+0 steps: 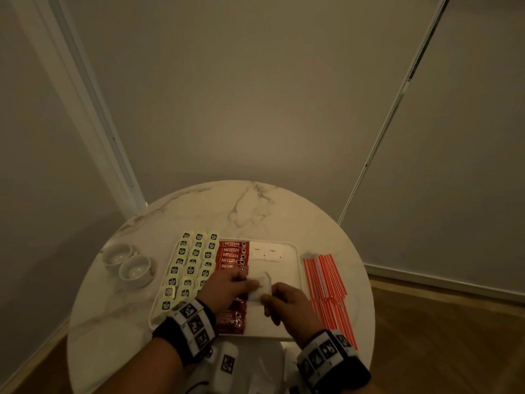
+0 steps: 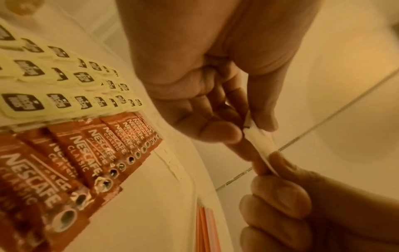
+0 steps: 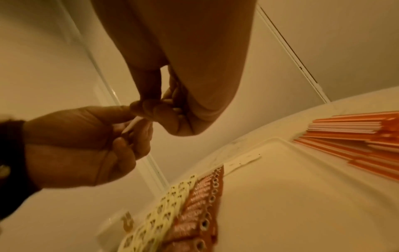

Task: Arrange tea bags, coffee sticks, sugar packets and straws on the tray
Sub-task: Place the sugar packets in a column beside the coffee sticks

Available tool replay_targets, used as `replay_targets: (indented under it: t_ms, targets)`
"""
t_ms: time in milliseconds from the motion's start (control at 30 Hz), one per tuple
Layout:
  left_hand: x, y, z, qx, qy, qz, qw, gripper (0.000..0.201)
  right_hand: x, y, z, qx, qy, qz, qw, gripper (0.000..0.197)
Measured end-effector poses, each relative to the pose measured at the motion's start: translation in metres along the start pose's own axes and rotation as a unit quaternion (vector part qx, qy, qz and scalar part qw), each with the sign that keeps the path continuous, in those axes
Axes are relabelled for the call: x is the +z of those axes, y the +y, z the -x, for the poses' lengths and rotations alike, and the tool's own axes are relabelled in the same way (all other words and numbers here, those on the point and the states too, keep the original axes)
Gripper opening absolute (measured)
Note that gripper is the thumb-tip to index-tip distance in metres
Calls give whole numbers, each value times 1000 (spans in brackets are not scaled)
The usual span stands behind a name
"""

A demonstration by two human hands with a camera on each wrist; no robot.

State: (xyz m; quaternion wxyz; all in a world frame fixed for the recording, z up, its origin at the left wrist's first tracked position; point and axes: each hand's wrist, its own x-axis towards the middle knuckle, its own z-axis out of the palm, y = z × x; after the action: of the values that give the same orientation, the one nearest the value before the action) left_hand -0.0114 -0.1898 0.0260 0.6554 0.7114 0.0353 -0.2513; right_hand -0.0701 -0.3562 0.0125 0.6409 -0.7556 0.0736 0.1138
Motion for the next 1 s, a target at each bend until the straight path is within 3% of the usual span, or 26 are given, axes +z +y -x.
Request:
replay_targets:
  t_ms: [200, 333, 500, 700, 767, 867, 1000]
  targets:
    - [-4, 3, 1, -13, 50, 134, 990, 17, 7, -12, -17, 13, -15, -72, 997, 15]
    - [-6, 4, 1, -6, 69, 156, 985, 13, 9, -16, -20, 25, -28, -93, 995, 14]
    - [-9, 6, 1, 16, 77, 80, 994, 12, 16, -19, -20, 22, -54, -97, 994, 13]
    - [-11, 8, -6, 27, 100, 77, 992, 21, 17, -15, -32, 58, -86, -167, 980, 15]
    - [-9, 6, -7, 41, 104, 42, 993, 23, 19, -12, -35, 71, -72, -176, 979, 22]
    - [-5, -1, -8, 84, 87, -72, 990, 11, 21, -10, -40, 80, -32, -169, 982, 31]
    - [-4, -4, -13, 93, 99, -129, 982, 8, 23, -8, -49, 58, 46, -101, 992, 24]
